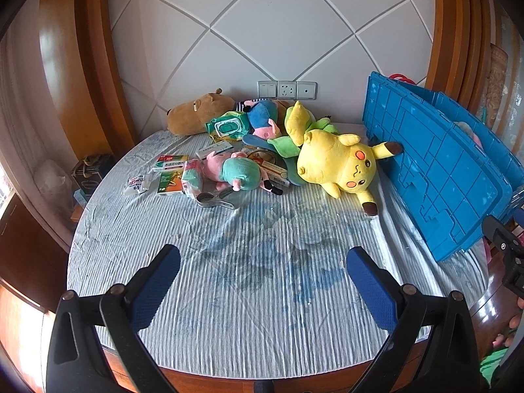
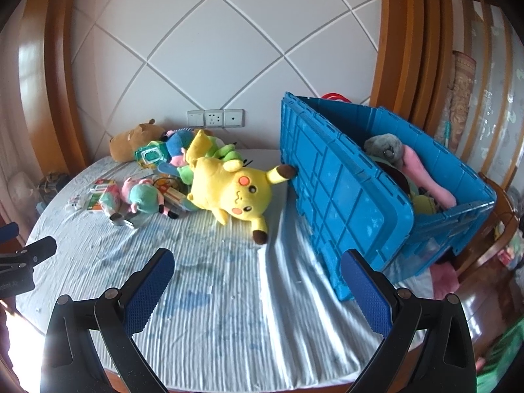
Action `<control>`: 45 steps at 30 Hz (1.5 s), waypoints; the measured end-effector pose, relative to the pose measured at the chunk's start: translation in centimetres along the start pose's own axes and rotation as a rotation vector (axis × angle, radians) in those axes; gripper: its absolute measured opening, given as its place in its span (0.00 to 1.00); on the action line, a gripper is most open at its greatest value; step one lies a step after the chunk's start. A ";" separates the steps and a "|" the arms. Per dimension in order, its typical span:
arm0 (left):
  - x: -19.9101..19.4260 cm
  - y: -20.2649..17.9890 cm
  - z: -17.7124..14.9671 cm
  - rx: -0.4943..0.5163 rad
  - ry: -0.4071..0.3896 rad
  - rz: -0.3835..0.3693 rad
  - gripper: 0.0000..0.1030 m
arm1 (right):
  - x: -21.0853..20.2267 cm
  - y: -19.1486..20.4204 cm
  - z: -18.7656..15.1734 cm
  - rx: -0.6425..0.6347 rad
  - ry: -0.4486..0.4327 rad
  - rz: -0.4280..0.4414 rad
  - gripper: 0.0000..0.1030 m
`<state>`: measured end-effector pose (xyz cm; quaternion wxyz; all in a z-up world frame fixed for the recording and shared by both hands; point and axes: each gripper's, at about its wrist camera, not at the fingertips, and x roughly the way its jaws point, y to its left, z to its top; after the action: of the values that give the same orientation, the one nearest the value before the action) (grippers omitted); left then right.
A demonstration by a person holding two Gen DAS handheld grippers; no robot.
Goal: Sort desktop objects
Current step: 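Move both tools toward the pile of toys and packages on the table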
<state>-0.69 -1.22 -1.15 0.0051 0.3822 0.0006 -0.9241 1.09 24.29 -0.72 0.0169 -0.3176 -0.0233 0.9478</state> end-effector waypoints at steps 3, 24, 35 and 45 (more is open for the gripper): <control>0.2 0.8 0.2 -0.012 0.004 0.004 1.00 | 0.1 0.5 -0.2 -0.004 0.006 0.004 1.00; 3.0 4.0 1.3 -0.008 0.027 0.013 1.00 | -0.7 2.6 -1.8 -0.007 0.043 0.000 1.00; 4.7 6.0 2.2 -0.003 0.022 -0.002 1.00 | -0.7 4.0 -1.4 0.002 0.054 -0.013 1.00; 6.8 8.8 2.3 0.013 0.028 0.006 1.00 | 2.0 6.5 0.1 0.019 0.080 -0.014 1.00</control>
<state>-7.03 -10.07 -4.27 0.0053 0.3952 -0.0066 -0.9186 -0.69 17.84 -2.20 0.0273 -0.3547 -0.0160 0.9344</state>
